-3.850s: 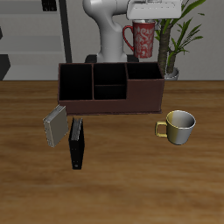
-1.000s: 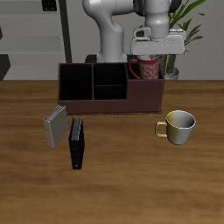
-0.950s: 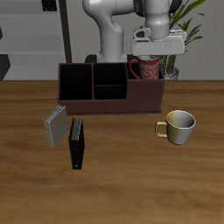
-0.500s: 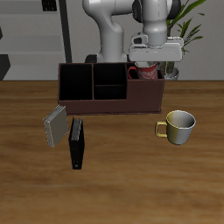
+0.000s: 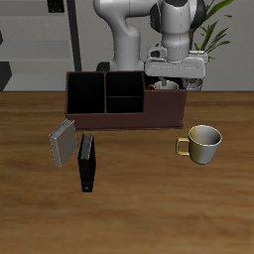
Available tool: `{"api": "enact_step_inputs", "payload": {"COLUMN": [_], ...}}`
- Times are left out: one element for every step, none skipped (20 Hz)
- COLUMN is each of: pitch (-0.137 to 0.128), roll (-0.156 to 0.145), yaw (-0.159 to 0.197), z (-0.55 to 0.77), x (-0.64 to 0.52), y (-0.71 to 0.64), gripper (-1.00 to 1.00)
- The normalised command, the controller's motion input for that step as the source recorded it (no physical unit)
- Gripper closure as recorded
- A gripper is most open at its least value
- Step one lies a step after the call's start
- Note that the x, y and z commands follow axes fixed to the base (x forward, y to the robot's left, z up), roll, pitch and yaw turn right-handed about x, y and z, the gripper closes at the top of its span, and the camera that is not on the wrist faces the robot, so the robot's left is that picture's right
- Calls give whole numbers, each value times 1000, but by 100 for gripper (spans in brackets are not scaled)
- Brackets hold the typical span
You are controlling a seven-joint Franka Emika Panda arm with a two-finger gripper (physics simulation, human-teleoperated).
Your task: Place the red mug into the back desk caddy's right compartment
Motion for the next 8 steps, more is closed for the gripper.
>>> {"api": "enact_step_inputs", "payload": {"pitch": [19, -71, 5, -24, -15, 0, 0, -144], "roll": [35, 1, 11, 29, 49, 0, 0, 109], "yaw": [-43, 30, -15, -43, -11, 0, 0, 47], "z": [41, 124, 56, 222, 179, 9, 0, 692], "x": [-113, -192, 0, -328, -87, 92, 0, -857], "y": [-11, 1, 46, -78, 137, 75, 0, 85], "gripper": [-100, -100, -100, -100, -100, -100, -100, -100]}}
